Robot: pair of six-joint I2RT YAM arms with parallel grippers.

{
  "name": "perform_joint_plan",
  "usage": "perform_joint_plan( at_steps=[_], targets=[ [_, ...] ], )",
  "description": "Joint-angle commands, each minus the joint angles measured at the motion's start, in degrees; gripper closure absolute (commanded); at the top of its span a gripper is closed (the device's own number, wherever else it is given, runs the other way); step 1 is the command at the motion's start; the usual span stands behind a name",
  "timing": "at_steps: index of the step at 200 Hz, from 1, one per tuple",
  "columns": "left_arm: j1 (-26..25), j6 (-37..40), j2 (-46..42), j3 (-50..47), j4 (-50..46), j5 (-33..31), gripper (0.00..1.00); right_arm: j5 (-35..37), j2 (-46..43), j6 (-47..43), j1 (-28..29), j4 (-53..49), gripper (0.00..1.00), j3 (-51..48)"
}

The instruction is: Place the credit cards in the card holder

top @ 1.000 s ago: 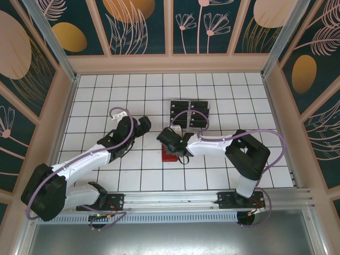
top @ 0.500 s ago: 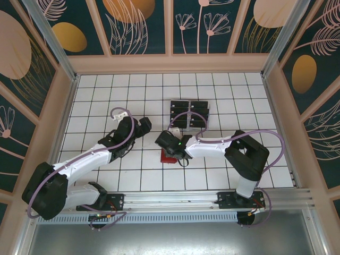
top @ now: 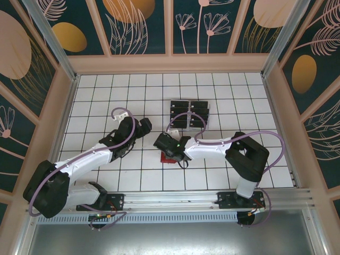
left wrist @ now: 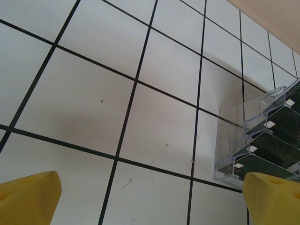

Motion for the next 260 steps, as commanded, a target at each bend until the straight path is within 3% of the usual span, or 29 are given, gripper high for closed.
perform_joint_plan(
  at_steps=[1,60,84,126,260],
  targets=[
    [0.1,0.6,0.6,1.1,-0.4,0.5,0.01,2.1,0.0,0.9,0.3,0.2,0.49,-1.0],
    [0.1,1.1,1.6,1.6,-0.5,1.5,0.01,1.3,0.6,0.7,-0.4,3.0,0.61,-4.1],
    [0.0,1.2,1.5,1.8,-0.7,1.7,0.01,0.4,0.7,-0.2,-0.8,4.3,0.72,-4.8],
    [0.1,2.7,1.5,2.2,-1.4,2.7,0.01,-3.0,-1.0,-2.5,-2.3,8.0,1.0,-7.6],
    [0.0,7.0,4.1,0.2,-0.5,14.3,0.01,-15.9,-14.6,-6.4,-8.7,22.8,1.0,-16.7]
  ],
)
